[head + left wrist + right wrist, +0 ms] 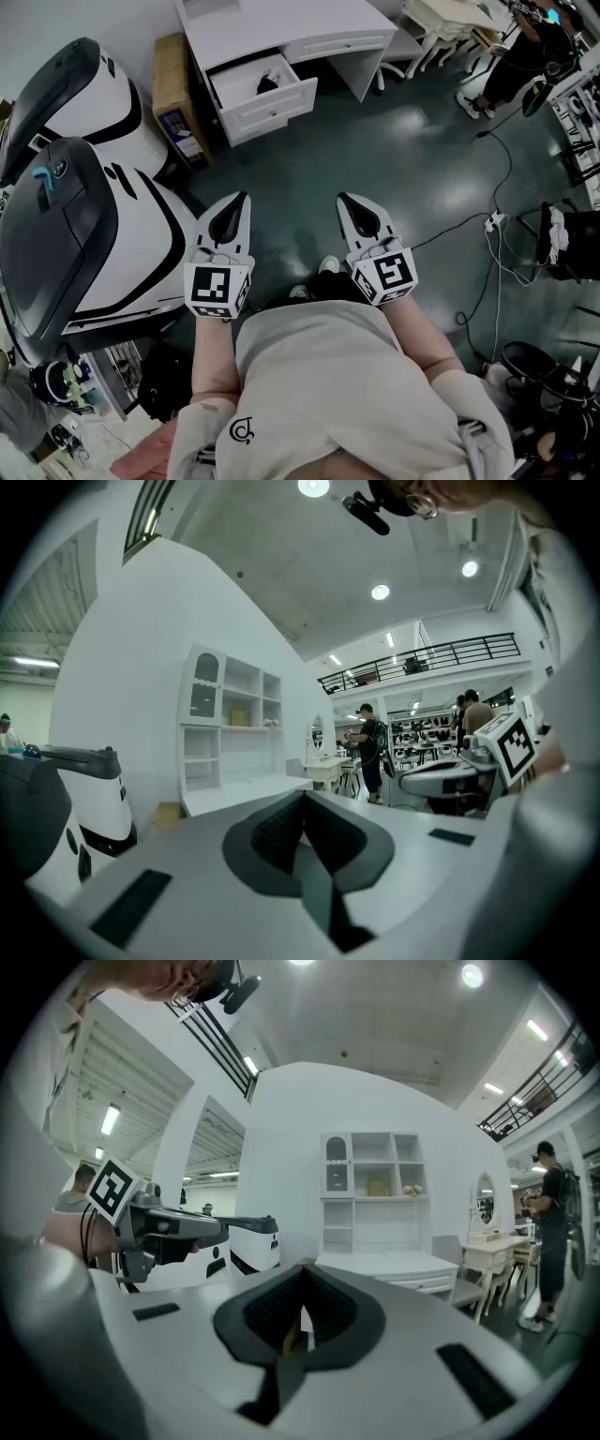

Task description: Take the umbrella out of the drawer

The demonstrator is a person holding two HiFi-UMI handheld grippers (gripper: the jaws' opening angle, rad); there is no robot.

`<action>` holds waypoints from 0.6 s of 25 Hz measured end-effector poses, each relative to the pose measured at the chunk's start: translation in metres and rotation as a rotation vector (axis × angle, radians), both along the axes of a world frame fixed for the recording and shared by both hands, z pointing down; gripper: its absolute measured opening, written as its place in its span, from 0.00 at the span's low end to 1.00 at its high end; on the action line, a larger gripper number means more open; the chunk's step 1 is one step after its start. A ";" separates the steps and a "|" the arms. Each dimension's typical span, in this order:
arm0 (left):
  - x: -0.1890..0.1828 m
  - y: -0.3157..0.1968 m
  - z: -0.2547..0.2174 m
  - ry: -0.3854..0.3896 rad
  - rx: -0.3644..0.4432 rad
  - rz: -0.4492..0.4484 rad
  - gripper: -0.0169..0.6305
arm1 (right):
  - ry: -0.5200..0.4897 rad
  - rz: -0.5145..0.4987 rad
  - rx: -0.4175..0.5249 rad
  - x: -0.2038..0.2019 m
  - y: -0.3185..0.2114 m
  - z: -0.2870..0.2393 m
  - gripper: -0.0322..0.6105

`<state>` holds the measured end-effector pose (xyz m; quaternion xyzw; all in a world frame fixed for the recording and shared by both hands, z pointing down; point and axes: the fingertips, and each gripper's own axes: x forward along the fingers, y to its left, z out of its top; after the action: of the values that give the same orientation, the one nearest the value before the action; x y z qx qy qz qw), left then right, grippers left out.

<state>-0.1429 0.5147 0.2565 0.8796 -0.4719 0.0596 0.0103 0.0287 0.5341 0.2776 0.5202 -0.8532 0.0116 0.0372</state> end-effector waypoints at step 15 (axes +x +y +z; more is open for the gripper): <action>0.001 -0.013 0.007 0.000 -0.024 -0.008 0.05 | -0.045 -0.022 -0.009 -0.004 -0.014 -0.001 0.06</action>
<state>-0.1423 0.5017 0.2633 0.8776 -0.4746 0.0649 0.0210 0.0249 0.5201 0.2768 0.5102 -0.8594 0.0266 0.0205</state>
